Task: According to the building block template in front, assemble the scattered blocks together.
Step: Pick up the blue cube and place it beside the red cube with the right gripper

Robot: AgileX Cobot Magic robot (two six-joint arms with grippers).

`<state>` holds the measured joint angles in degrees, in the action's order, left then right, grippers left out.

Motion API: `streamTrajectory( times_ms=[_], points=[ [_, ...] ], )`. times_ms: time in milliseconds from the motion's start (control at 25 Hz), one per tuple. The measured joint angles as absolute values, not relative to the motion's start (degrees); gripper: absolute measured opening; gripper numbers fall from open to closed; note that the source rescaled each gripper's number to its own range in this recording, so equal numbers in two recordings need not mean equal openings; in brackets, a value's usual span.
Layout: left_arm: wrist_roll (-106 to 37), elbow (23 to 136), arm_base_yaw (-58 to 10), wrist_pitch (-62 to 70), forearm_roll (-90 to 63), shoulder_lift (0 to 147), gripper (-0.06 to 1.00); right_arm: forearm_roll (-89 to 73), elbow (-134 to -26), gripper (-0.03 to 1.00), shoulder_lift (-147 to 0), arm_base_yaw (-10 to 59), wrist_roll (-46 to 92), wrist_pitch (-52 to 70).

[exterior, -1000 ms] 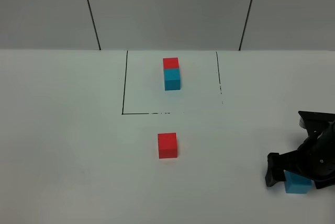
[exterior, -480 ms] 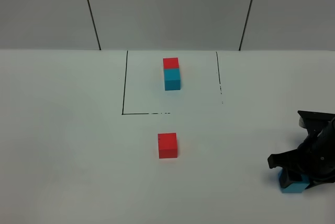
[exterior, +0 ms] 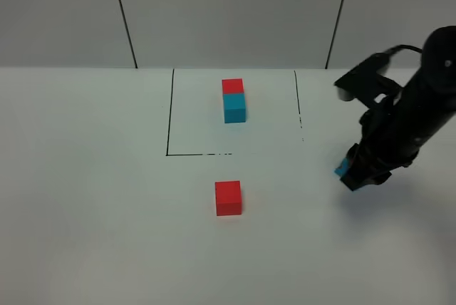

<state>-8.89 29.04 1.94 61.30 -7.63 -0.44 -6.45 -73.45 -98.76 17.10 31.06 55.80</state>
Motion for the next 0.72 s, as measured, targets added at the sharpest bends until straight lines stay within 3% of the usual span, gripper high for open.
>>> streamTrajectory(
  times_ms=[360, 720],
  points=[
    [-8.9, 29.0, 1.9, 61.3, -7.6, -0.4, 0.89, 7.5, -76.6, 0.00, -106.6, 29.6, 44.7, 53.8],
    [-8.9, 29.0, 1.9, 61.3, -7.6, -0.4, 0.89, 8.4, -92.3, 0.00, -120.5, 34.9, 48.5, 62.6]
  ],
)
